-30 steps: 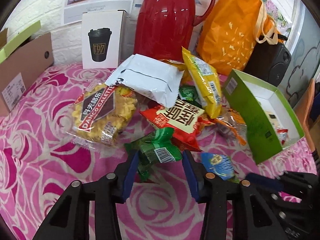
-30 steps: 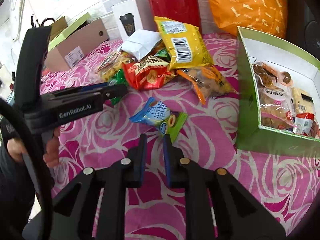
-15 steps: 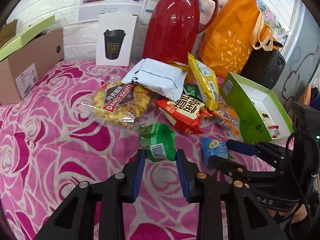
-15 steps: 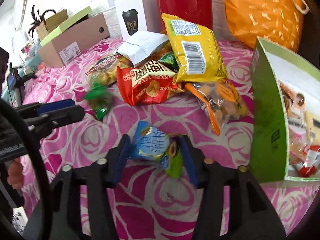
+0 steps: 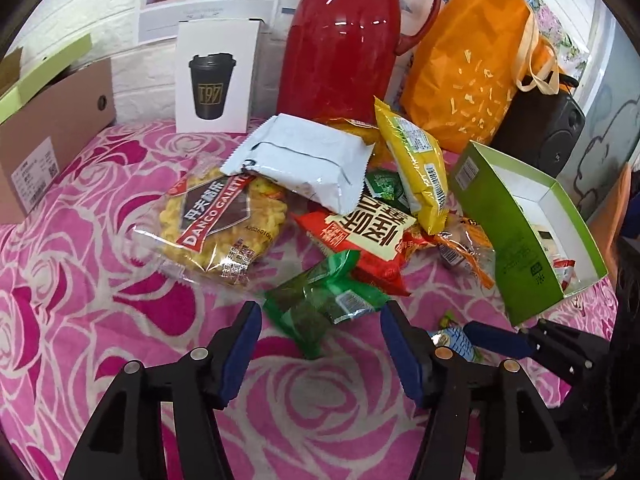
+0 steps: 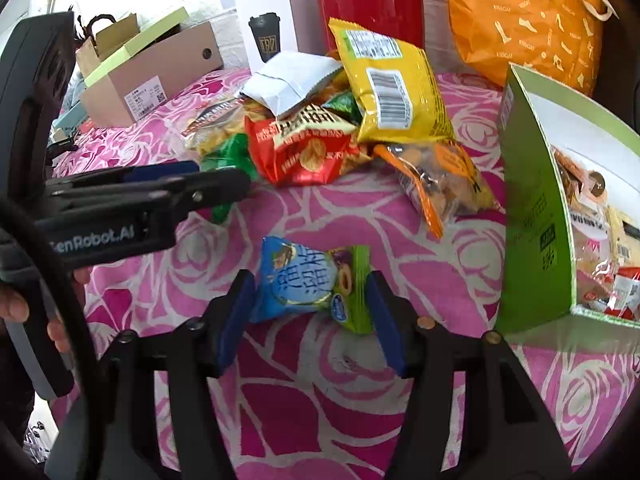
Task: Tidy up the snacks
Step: 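Grasp the green wrapped snack with the left gripper, then drop both snacks into the green box and open both grippers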
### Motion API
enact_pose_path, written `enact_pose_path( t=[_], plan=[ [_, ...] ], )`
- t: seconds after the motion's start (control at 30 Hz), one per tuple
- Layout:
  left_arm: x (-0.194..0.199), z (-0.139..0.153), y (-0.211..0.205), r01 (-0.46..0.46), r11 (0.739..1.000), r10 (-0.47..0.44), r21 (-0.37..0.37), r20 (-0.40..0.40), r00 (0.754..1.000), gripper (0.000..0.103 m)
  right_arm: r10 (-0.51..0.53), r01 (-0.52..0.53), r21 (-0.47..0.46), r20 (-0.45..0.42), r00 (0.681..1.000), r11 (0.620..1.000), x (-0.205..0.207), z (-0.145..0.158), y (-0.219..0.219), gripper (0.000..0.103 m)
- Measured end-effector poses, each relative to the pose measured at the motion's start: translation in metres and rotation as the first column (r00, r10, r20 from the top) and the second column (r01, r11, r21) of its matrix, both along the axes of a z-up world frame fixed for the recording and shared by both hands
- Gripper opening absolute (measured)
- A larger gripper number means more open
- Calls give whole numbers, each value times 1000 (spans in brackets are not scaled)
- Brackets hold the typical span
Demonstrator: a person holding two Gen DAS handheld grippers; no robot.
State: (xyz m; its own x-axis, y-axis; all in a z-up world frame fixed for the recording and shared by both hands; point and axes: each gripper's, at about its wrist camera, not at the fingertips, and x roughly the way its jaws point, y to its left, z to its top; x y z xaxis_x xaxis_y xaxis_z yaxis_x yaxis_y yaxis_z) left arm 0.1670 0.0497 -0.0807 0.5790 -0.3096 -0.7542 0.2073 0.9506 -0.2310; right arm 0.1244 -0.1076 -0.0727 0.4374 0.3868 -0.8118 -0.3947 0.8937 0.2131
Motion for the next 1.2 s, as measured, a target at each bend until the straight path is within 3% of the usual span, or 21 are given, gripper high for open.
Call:
enact_pose_path(
  t=[0.07, 0.13, 0.2, 0.27, 0.3, 0.5, 0.6, 0.77, 0.97, 1.1, 1.2],
  plan=[
    [4, -1, -3, 9, 1000, -9, 3, 2, 1000, 63, 1, -1, 16, -7, 1000, 1000, 2, -2, -1, 58],
    [9, -4, -2, 16, 1000, -16, -9, -12, 1000, 60, 1, -1, 24, -14, 1000, 1000, 3, -3, -3, 50],
    [10, -5, -1, 17, 1000, -18, -26, -27, 999, 40, -10, 10, 31, -15, 1000, 999, 3, -2, -5, 45],
    [10, -8, 0, 11, 1000, -11, 8, -35, 999, 25, -18, 19, 43, -18, 1000, 999, 2, 0, -7, 38],
    [9, -9, 2, 14, 1000, -15, -3, -42, 999, 24, -22, 23, 55, -22, 1000, 998, 0, 1, -9, 37],
    [-7, 2, 10, 4, 999, -6, -46, -32, 999, 21, -44, 39, 141, 34, 998, 989, -21, 34, -28, 37],
    [-22, 22, 7, 21, 999, -20, -35, 16, 1000, 21, -69, 53, 176, 88, 994, 983, -30, 55, -44, 38],
    [-41, 64, -17, 94, 995, -89, -44, 106, 990, 21, -197, 167, 180, 165, 966, 969, -37, 80, -92, 38],
    [-40, 96, -83, 243, 969, -231, -47, 173, 957, 21, -395, 369, 161, 192, 898, 916, -44, 84, -171, 39],
    [-33, 98, -135, 323, 946, -312, -39, 171, 935, 21, -496, 472, 160, 207, 843, 867, -47, 81, -213, 39],
    [-28, 94, -170, 369, 929, -361, -31, 153, 920, 21, -531, 507, 162, 204, 822, 847, -42, 78, -235, 39]
  ],
)
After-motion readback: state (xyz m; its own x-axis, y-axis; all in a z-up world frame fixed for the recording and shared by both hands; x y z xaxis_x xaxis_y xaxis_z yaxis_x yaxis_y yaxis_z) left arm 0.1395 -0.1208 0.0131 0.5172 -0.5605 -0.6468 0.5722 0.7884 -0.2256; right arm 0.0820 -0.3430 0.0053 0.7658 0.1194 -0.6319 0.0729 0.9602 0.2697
